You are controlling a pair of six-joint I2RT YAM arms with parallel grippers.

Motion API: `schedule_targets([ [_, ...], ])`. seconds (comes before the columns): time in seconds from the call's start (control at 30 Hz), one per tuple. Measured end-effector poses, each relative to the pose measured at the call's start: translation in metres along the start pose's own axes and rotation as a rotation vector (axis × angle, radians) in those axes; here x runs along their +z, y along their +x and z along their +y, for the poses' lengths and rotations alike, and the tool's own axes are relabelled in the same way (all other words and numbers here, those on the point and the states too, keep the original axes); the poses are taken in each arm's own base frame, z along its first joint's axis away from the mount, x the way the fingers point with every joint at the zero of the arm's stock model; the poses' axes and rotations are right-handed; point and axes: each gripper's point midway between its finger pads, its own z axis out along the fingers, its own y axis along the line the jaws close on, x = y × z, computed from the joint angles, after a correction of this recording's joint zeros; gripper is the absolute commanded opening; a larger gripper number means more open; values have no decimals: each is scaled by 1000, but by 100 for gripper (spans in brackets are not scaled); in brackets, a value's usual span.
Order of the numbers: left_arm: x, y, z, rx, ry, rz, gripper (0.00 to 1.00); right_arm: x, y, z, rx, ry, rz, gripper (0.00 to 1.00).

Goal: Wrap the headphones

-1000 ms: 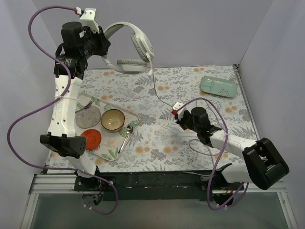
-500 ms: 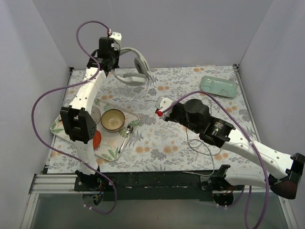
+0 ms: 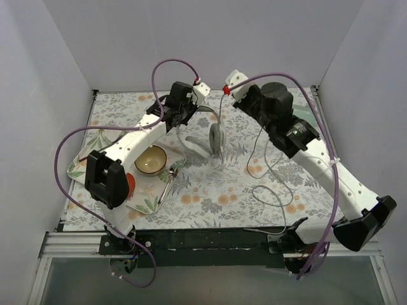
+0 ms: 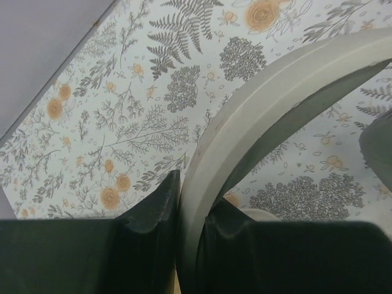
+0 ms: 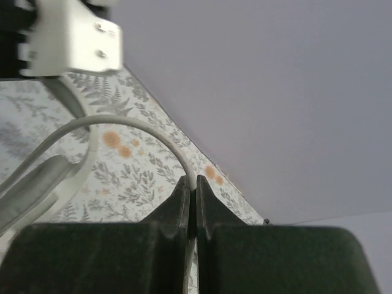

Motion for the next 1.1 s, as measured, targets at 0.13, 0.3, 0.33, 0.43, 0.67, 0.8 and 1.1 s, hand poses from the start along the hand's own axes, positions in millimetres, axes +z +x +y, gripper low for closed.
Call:
schedule_targets([
  [0.13, -31, -21, 2, -15, 43, -82, 0, 20, 16, -45, 67, 73, 54, 1],
  [0.3, -64, -34, -13, -28, 144, -145, 0, 53, 31, -61, 139, 60, 98, 1],
  [0.33, -67, -35, -20, -36, 179, -146, 0, 60, 36, -58, 163, 39, 102, 1],
  [0.43, -76, -33, -43, -67, 300, -136, 0, 69, 65, -64, 231, 25, 147, 1],
  [0.67, -110, -53, -58, -219, 513, -161, 0, 77, 110, -71, 422, -2, 175, 1],
  [0.8, -135, -79, -43, -299, 586, -233, 0, 80, 114, -60, 512, -59, 157, 1],
  [1.1, -174, -114, -55, -427, 772, -308, 0, 100, 83, -22, 645, -257, -35, 33],
])
